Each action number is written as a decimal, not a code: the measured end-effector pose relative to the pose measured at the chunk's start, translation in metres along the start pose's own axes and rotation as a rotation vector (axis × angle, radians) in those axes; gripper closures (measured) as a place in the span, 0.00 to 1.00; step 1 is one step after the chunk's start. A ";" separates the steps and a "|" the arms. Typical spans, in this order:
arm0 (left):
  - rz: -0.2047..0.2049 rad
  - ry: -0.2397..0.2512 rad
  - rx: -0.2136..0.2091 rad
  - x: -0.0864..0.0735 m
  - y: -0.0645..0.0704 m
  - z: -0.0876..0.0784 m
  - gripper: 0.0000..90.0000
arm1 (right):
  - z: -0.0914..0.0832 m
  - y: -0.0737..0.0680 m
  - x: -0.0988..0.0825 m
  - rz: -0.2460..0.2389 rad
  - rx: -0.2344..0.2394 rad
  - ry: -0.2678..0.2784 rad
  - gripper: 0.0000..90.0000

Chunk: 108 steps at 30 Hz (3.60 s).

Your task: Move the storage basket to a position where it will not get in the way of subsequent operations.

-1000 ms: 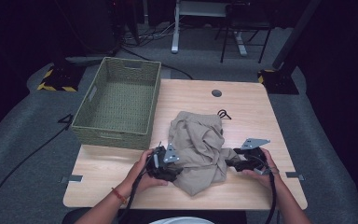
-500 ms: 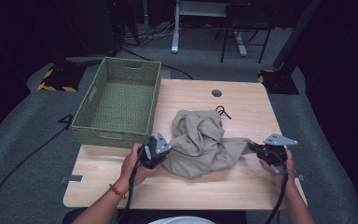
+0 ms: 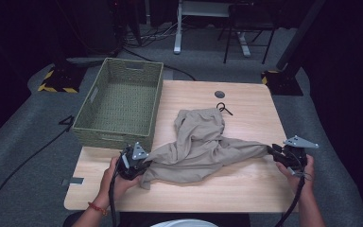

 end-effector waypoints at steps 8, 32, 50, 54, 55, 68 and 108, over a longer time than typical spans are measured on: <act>0.085 0.117 -0.072 0.023 0.031 -0.010 0.35 | -0.024 -0.032 0.037 -0.124 0.099 0.143 0.42; 0.203 -0.036 -0.009 0.076 0.047 0.061 0.98 | 0.092 -0.114 0.040 -0.292 0.375 -0.223 0.74; -0.014 0.042 0.066 0.036 -0.015 -0.002 0.99 | 0.029 0.013 0.023 0.017 0.095 -0.116 0.98; -0.036 0.031 0.024 0.018 -0.012 -0.003 0.99 | 0.029 0.018 0.016 0.039 0.089 -0.132 0.97; -0.019 0.006 0.031 0.013 -0.009 -0.002 0.99 | 0.029 0.017 0.014 0.026 0.088 -0.150 0.94; 0.163 0.055 -0.056 0.027 0.047 0.003 0.32 | 0.055 -0.056 0.096 -0.256 0.205 -0.061 0.40; 0.179 -0.081 -0.108 -0.010 0.022 0.010 0.97 | 0.090 0.027 0.090 -0.074 -0.112 -0.096 1.00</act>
Point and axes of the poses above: each handheld gripper's, and its own axes: z roughly forward along the jaws, x roughly out of its top, y roughly to its right, the point moved 10 cm from there along z, roughly forward along the jaws, and after that the axes turned 3 degrees about -y, right-handed, at the moved point
